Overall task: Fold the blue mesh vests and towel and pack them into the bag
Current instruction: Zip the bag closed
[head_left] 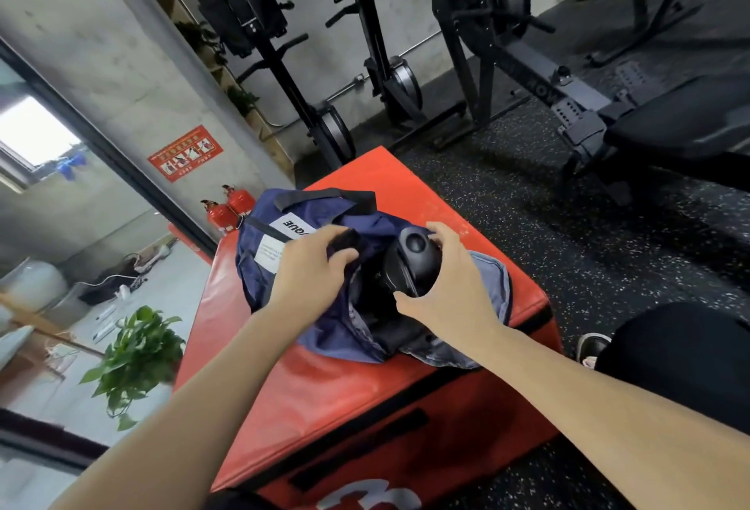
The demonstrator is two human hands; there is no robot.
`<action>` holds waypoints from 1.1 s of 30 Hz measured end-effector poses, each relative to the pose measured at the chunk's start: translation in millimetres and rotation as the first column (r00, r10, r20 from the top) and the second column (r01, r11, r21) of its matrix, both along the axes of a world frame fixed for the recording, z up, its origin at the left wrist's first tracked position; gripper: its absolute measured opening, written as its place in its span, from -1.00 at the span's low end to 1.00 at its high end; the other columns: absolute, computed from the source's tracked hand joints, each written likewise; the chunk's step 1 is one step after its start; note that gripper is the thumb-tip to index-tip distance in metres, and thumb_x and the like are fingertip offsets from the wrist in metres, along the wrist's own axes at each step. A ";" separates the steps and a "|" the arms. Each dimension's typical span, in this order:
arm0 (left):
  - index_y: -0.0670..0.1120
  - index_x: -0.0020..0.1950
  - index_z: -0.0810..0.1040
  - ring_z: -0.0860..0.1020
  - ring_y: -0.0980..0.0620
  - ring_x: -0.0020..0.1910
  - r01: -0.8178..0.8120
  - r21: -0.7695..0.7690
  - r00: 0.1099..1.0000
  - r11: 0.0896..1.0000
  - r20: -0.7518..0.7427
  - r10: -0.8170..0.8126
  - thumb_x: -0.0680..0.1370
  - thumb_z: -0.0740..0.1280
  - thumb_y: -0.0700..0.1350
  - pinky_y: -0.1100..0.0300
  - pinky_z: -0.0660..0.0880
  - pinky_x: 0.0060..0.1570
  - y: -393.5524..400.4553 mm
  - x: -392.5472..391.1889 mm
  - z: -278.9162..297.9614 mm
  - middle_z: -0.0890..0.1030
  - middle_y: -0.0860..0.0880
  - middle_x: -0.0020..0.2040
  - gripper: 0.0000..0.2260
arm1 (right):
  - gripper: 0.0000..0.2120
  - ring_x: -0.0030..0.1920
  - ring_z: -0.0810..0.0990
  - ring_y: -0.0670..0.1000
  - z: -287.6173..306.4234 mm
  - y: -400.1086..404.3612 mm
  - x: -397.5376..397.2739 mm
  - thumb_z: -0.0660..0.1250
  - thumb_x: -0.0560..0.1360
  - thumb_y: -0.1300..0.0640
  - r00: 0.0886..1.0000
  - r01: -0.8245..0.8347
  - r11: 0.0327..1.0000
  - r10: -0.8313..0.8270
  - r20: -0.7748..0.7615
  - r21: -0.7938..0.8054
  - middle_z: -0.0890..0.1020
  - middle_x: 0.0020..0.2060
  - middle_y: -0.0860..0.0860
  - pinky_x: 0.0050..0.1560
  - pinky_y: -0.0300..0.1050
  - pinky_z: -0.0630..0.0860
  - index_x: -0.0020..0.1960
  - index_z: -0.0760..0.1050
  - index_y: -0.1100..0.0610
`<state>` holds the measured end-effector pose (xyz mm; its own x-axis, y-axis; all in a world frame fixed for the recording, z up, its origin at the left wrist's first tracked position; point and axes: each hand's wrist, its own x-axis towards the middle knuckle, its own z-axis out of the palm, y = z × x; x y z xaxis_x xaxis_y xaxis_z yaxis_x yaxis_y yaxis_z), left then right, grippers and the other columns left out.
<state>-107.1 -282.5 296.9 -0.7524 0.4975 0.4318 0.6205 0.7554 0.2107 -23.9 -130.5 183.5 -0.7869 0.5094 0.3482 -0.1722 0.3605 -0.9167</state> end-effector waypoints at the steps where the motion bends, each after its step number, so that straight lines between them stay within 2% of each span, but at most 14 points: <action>1: -0.05 0.16 0.65 0.61 -0.06 0.08 -0.015 0.002 1.000 1.000 -0.005 0.015 0.52 0.43 -0.12 0.23 0.37 0.05 1.7 -2.3 9.0 0.70 -0.01 0.04 -0.78 | -0.07 0.30 0.44 0.00 2.4 -1.8 -1.7 0.55 0.17 -0.07 1.000 0.000 0.999 0.001 -0.029 0.050 0.44 0.30 -0.11 0.32 0.08 0.41 0.44 0.19 -0.09; 4: -0.05 0.17 0.64 0.59 -0.03 0.00 -0.082 -0.017 0.997 0.996 0.004 0.082 0.54 0.41 -0.09 0.21 0.35 -0.05 4.7 -12.7 33.9 0.66 0.05 -0.06 -0.79 | -0.13 0.32 0.42 0.01 8.2 -10.1 -6.9 0.51 0.22 -0.13 0.996 -0.022 0.990 0.033 -0.083 0.136 0.44 0.31 -0.14 0.34 0.09 0.37 0.45 0.25 -0.03; 6: -0.03 0.13 0.65 0.57 0.03 -0.09 -0.116 0.003 0.993 0.993 0.020 0.116 0.52 0.43 -0.08 0.24 0.32 -0.09 4.5 -21.2 45.9 0.61 0.10 -0.18 -0.80 | -0.15 0.32 0.42 0.00 6.5 -15.4 -13.7 0.48 0.23 -0.18 0.995 -0.052 0.990 0.063 -0.079 0.133 0.46 0.32 -0.13 0.35 0.06 0.36 0.44 0.28 -0.01; 8: -0.01 0.10 0.67 0.60 0.06 -0.08 -0.118 0.029 0.991 0.993 0.065 0.115 0.50 0.45 -0.08 0.23 0.38 -0.04 3.7 -27.7 52.1 0.64 0.10 -0.16 -0.82 | -0.14 0.34 0.42 -0.02 2.7 -20.1 -22.0 0.50 0.23 -0.19 0.994 -0.101 0.991 0.105 -0.042 0.090 0.46 0.34 -0.13 0.39 0.04 0.35 0.45 0.27 -0.03; 11: 0.02 0.07 0.67 0.63 0.06 -0.01 -0.098 0.047 0.990 0.994 0.103 0.093 0.47 0.46 -0.09 0.16 0.50 0.11 1.9 -31.1 56.7 0.69 0.07 -0.06 -0.82 | -0.19 0.27 0.44 -0.18 4.5 -27.3 -39.1 0.58 0.27 -0.12 0.985 -0.170 0.983 0.172 0.017 -0.071 0.50 0.26 -0.20 0.32 -0.21 0.37 0.43 0.30 -0.09; 13: 0.03 0.07 0.68 0.62 0.10 -0.01 -0.086 0.051 0.993 0.995 0.091 0.081 0.47 0.46 -0.10 0.19 0.48 0.11 0.5 -30.3 59.1 0.68 0.10 -0.07 -0.82 | -0.25 0.21 0.45 -0.22 4.5 -31.0 -53.9 0.59 0.30 -0.10 0.978 -0.197 0.972 0.204 0.043 -0.126 0.53 0.19 -0.22 0.20 -0.32 0.34 0.40 0.35 -0.11; 17: 0.09 -0.01 0.66 0.62 0.19 -0.06 -0.083 0.084 0.992 0.993 0.102 0.074 0.47 0.47 -0.13 0.26 0.48 0.07 -7.9 -32.3 68.1 0.64 0.20 -0.15 -0.85 | -0.22 0.24 0.41 -0.24 -0.4 -37.3 -82.6 0.57 0.36 -0.10 0.951 -0.290 0.939 0.304 0.056 -0.183 0.51 0.24 -0.21 0.08 -0.56 0.23 0.49 0.31 -0.07; 18: 0.11 -0.04 0.65 0.63 0.22 -0.06 -0.075 0.099 0.991 0.992 0.119 0.063 0.47 0.48 -0.14 0.24 0.50 0.09 -10.3 -32.9 71.0 0.66 0.22 -0.15 -0.85 | -0.23 0.24 0.42 -0.23 -0.6 -39.5 -87.5 0.55 0.38 -0.10 0.946 -0.299 0.935 0.316 0.066 -0.189 0.51 0.24 -0.20 0.09 -0.56 0.24 0.50 0.29 -0.05; 22: 0.08 -0.04 0.67 0.65 0.25 -0.10 -0.059 0.128 0.986 0.990 0.165 0.038 0.46 0.47 -0.16 0.20 0.56 0.11 -12.2 -30.1 83.2 0.70 0.18 -0.14 -0.85 | -0.27 0.32 0.49 -0.04 -0.3 -51.1 -103.8 0.49 0.44 -0.08 0.939 -0.319 0.932 0.335 0.074 -0.170 0.57 0.30 -0.04 0.27 -0.24 0.35 0.52 0.26 -0.03; 26: 0.01 0.03 0.68 0.67 0.22 -0.09 -0.036 0.133 0.981 0.990 0.192 0.010 0.48 0.47 -0.18 0.14 0.56 0.15 -15.7 -26.6 90.0 0.72 0.14 -0.13 -0.84 | -0.29 0.23 0.58 0.07 1.9 -59.1 -115.8 0.34 0.36 -0.28 0.937 -0.316 0.943 0.327 0.120 -0.102 0.63 0.21 -0.02 0.25 0.04 0.49 0.45 0.28 -0.10; 30: -0.02 0.03 0.64 0.69 0.09 -0.04 0.010 0.162 0.942 0.987 0.329 -0.064 0.50 0.44 -0.26 -0.01 0.55 0.20 -29.1 -28.1 79.8 0.73 0.06 -0.11 -0.83 | -0.24 0.20 0.59 0.19 4.4 -70.6 -119.2 0.25 0.32 -0.41 0.930 -0.316 0.949 0.314 0.192 -0.024 0.61 0.20 0.05 0.18 0.11 0.52 0.40 0.28 -0.06; 33: 0.02 0.04 0.61 0.67 0.08 0.01 0.033 0.182 0.919 0.983 0.381 -0.101 0.50 0.44 -0.21 -0.08 0.51 0.26 -31.6 -32.2 57.9 0.72 0.04 -0.02 -0.83 | -0.33 0.17 0.59 0.23 5.5 -69.3 -119.8 0.32 0.38 -0.35 0.932 -0.300 0.951 0.278 0.232 0.068 0.62 0.15 0.11 0.10 0.11 0.53 0.32 0.38 0.06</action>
